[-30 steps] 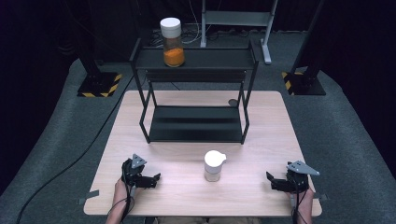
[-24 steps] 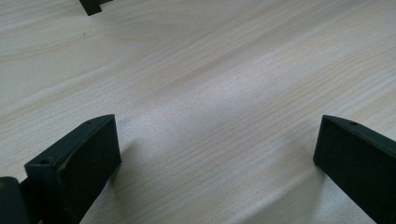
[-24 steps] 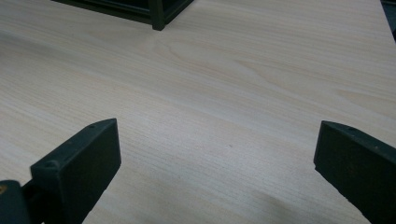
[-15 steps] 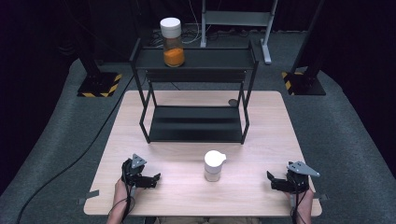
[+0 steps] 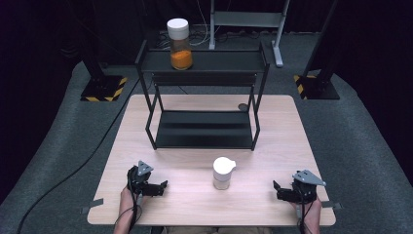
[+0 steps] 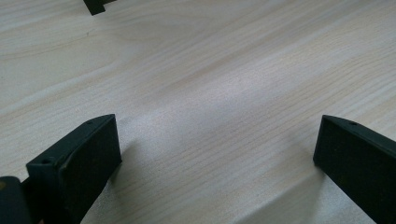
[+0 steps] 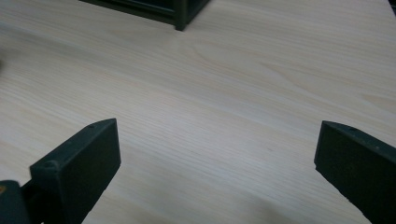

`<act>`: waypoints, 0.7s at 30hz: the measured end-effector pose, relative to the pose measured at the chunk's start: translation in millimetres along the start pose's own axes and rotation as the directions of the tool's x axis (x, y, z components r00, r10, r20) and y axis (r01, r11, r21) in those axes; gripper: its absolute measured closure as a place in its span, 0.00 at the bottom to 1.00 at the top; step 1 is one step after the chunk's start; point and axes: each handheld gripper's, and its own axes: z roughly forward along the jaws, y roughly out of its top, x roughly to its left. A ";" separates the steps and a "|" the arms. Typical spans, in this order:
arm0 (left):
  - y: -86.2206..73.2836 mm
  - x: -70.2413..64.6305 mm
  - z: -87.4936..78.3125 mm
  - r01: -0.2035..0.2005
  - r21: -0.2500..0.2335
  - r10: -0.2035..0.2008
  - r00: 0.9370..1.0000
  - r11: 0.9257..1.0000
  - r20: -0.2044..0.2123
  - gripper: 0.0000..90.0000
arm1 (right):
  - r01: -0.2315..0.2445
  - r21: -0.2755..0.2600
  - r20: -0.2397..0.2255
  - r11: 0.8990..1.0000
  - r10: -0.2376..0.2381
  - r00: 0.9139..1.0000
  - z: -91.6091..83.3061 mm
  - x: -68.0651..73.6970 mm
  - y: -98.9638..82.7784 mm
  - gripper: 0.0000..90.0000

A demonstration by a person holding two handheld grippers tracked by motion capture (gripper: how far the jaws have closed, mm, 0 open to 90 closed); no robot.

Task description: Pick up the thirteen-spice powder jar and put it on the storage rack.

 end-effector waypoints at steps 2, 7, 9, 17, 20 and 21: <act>0.0 0.0 0.0 0.000 0.000 0.000 1.000 1.000 0.000 0.00 | 0.010 -0.007 -0.024 1.000 -0.010 1.000 0.0 9.6 4.7 0.00; -0.1 -0.2 0.0 0.001 0.000 -0.001 1.000 1.000 -0.001 0.00 | 0.044 -0.019 -0.121 0.999 -0.046 0.992 6.5 27.4 18.2 0.00; -0.1 -0.5 0.0 0.002 0.000 -0.002 1.000 1.000 -0.001 0.00 | 0.043 -0.031 -0.149 0.999 -0.048 0.988 9.4 34.3 22.9 0.00; -0.3 -0.6 -0.1 0.003 -0.001 -0.003 1.000 1.000 -0.002 0.00 | 0.080 -0.063 -0.285 0.995 -0.094 0.954 30.4 59.7 42.4 0.00; -0.3 -0.7 -0.2 0.001 -0.001 -0.001 1.000 1.000 -0.002 0.00 | 0.103 -0.067 -0.313 0.992 -0.118 0.942 39.8 68.9 47.1 0.00; -0.3 -0.7 -0.1 0.001 -0.001 -0.001 1.000 1.000 -0.002 0.00 | 0.112 -0.066 -0.318 0.992 -0.127 0.940 42.7 71.8 49.0 0.00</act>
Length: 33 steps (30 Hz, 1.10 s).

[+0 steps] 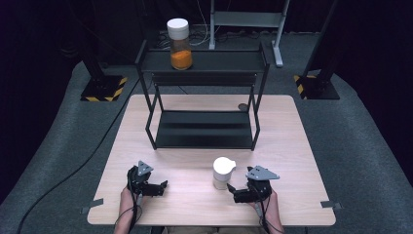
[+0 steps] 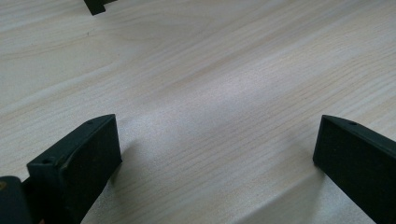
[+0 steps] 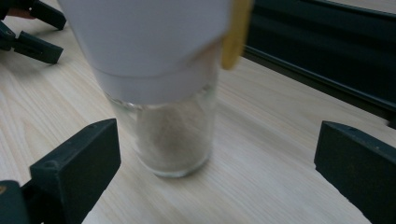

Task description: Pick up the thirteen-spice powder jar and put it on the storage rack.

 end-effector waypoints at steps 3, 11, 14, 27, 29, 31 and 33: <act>0.1 0.0 0.0 0.000 0.000 0.000 1.000 1.000 0.000 0.00 | 0.014 0.004 -0.013 1.000 -0.014 1.000 9.5 3.6 5.0 0.00; 0.0 0.0 0.0 0.000 0.000 0.000 1.000 1.000 0.000 0.00 | 0.031 -0.006 -0.035 1.000 -0.031 0.999 30.4 9.9 11.5 0.00; 0.0 0.0 0.0 0.000 0.000 0.000 1.000 1.000 0.000 0.00 | 0.042 -0.014 -0.034 0.999 -0.043 0.999 35.3 13.4 11.8 0.00; 0.1 -0.1 -0.1 -0.001 0.001 0.001 1.000 1.000 0.000 0.00 | 0.049 -0.038 -0.051 0.998 -0.051 0.997 44.5 13.2 5.5 0.14; 0.1 -0.1 -0.1 -0.001 0.001 0.001 1.000 1.000 0.000 0.00 | 0.041 -0.032 -0.070 0.999 -0.043 0.997 45.0 9.5 5.8 0.22; 0.1 -0.1 -0.1 -0.001 0.001 0.001 1.000 1.000 0.000 0.00 | 0.047 -0.030 -0.077 0.998 -0.049 0.996 45.2 8.7 5.8 0.26; 0.0 0.0 0.0 -0.001 0.000 0.001 1.000 1.000 0.000 0.00 | 0.045 -0.036 -0.066 0.998 -0.048 0.997 44.3 10.8 4.4 0.30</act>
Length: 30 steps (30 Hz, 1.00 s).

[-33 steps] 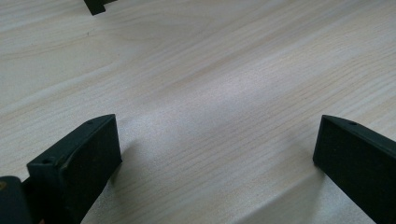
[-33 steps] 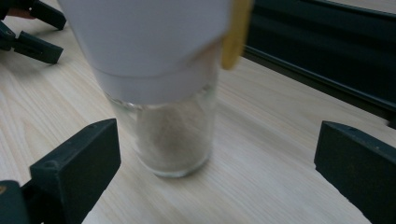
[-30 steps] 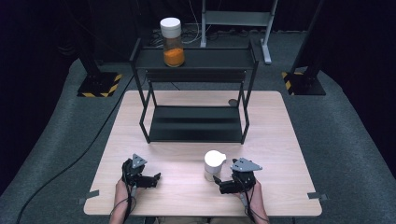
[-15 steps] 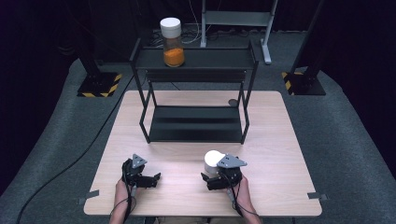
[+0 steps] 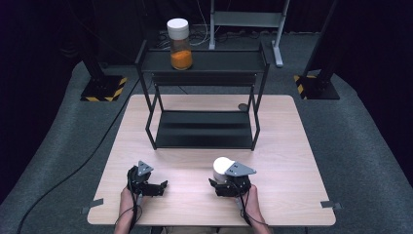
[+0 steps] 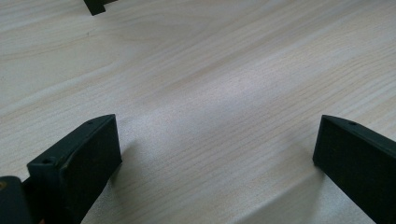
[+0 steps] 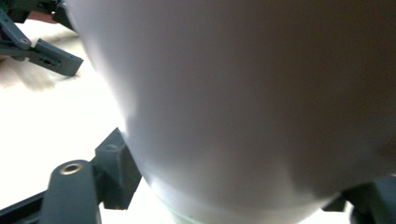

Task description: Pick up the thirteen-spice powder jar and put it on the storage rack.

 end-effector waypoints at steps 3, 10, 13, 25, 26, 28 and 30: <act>-0.1 -0.1 0.0 0.000 0.000 0.000 1.000 1.000 0.000 0.00 | -0.004 -0.007 0.000 1.000 0.004 1.000 -1.0 -1.8 -1.9 0.33; -0.1 -0.1 0.1 0.002 -0.001 -0.002 1.000 1.000 0.000 0.00 | 0.008 -0.010 0.011 1.000 -0.008 1.000 -1.2 1.0 -2.3 0.33; 0.0 0.1 0.0 0.001 0.000 -0.001 1.000 1.000 0.001 0.00 | 0.006 -0.015 0.012 1.000 -0.005 1.000 -1.3 1.4 -3.4 0.33; -0.1 0.0 0.0 0.001 -0.001 -0.001 1.000 1.000 0.000 0.01 | -0.006 -0.049 0.022 0.999 0.007 1.000 -11.2 1.0 0.1 0.33; -0.1 0.0 0.0 0.002 -0.001 -0.002 1.000 1.000 0.000 0.01 | -0.009 -0.052 0.023 0.999 0.010 1.000 -12.7 0.2 1.2 0.33; 0.0 0.1 0.0 0.000 0.000 0.000 1.000 1.000 0.000 0.01 | -0.015 -0.057 0.027 0.998 0.016 1.000 -15.1 -1.6 3.2 0.33; -0.2 -0.1 0.0 0.001 -0.001 -0.001 1.000 1.000 0.000 0.01 | -0.021 -0.059 0.033 0.998 0.023 0.999 -17.5 -3.3 4.9 0.33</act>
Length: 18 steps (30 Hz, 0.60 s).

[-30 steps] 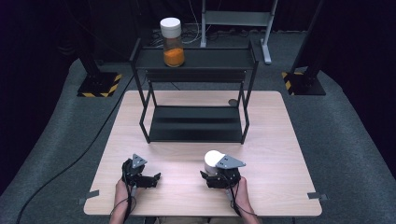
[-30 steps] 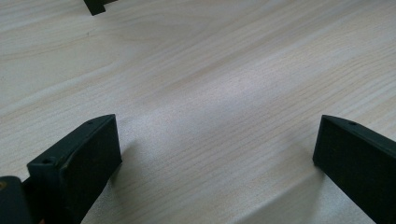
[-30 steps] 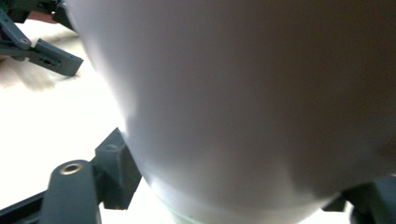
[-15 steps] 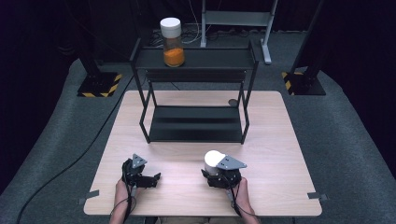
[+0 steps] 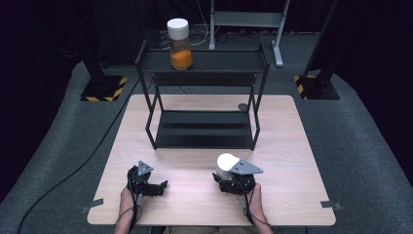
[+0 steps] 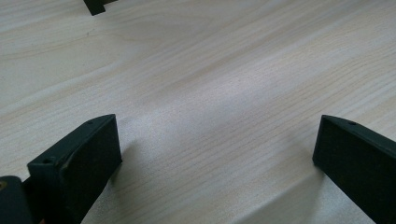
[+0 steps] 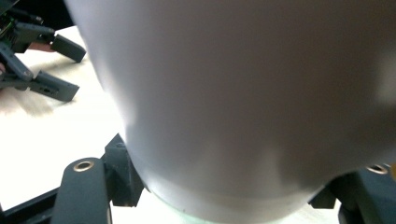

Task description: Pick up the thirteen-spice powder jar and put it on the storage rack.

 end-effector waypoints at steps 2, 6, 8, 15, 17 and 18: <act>0.0 0.0 0.0 0.000 0.000 0.000 1.000 1.000 0.000 0.01 | -0.004 -0.003 0.005 1.000 0.004 1.000 -2.2 -1.8 1.8 0.33; 0.2 0.1 -0.1 -0.001 0.001 0.001 1.000 1.000 0.000 0.01 | -0.008 -0.007 0.012 1.000 0.008 1.000 -6.1 -8.1 6.4 0.33; 0.2 0.2 -0.1 -0.002 0.001 0.002 1.000 1.000 0.000 0.01 | -0.011 -0.011 0.021 1.000 0.012 1.000 -7.8 -10.2 9.0 0.33; 0.2 0.3 0.0 -0.001 0.001 0.001 1.000 1.000 0.001 0.01 | -0.024 -0.031 0.045 0.999 0.025 0.999 -11.9 -16.8 16.3 0.33; 0.2 0.3 0.0 -0.001 0.001 0.001 1.000 1.000 0.001 0.01 | -0.024 -0.034 0.048 0.999 0.026 0.999 -12.7 -18.5 18.5 0.33; 0.1 0.3 0.0 -0.001 0.001 0.001 1.000 1.000 0.001 0.01 | -0.021 -0.034 0.051 0.999 0.023 0.998 -13.1 -19.1 20.0 0.33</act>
